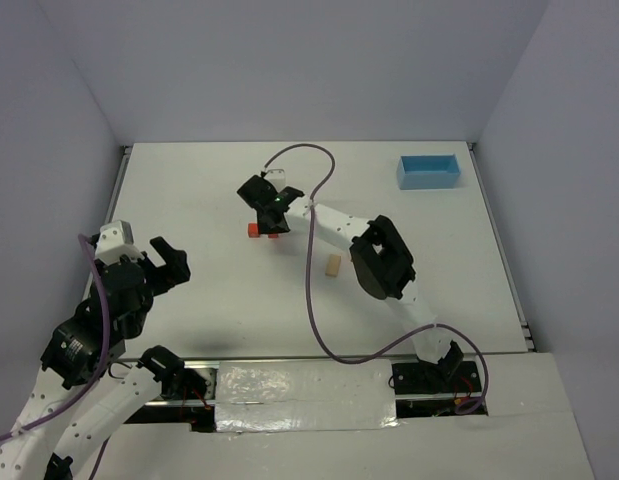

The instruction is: Build the wood block tower

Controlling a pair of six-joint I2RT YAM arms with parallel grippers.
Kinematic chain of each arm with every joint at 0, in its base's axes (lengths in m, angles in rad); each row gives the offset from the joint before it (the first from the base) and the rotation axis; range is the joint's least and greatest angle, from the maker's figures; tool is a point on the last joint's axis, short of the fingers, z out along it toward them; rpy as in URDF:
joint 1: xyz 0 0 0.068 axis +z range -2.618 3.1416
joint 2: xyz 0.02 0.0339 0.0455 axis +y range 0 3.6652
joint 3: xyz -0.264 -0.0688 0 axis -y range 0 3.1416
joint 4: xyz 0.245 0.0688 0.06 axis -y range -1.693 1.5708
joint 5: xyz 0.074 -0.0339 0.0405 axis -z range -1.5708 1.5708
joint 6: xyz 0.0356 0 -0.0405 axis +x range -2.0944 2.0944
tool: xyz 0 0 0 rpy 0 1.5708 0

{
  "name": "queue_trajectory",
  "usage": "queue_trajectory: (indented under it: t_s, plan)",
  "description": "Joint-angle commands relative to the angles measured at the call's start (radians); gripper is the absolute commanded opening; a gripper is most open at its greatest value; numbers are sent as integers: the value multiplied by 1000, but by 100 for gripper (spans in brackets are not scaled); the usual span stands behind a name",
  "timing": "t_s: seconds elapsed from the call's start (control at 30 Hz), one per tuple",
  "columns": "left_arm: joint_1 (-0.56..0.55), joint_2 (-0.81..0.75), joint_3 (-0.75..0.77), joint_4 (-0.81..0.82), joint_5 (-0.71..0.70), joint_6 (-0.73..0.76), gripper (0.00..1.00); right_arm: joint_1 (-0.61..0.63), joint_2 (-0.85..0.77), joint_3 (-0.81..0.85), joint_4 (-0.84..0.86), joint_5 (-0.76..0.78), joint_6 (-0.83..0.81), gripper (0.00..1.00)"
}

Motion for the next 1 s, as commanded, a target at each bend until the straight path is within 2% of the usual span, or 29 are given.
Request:
queue_trajectory:
  t_s: [0.0, 0.2, 0.53, 0.7, 0.97]
  plan:
    - [4, -15, -2, 27, -16, 14, 99, -24, 46, 48, 35, -51, -15, 27]
    - [4, -15, -2, 31, -10, 17, 100, -32, 70, 74, 49, -75, -23, 29]
    - [4, -25, -2, 32, -8, 19, 99, -37, 116, 138, 31, -83, -2, 40]
    - [4, -22, -4, 34, -5, 20, 100, -37, 90, 112, 47, -89, 8, 47]
    - [4, -25, -2, 35, -2, 22, 99, -38, 37, 65, 57, -81, 25, 49]
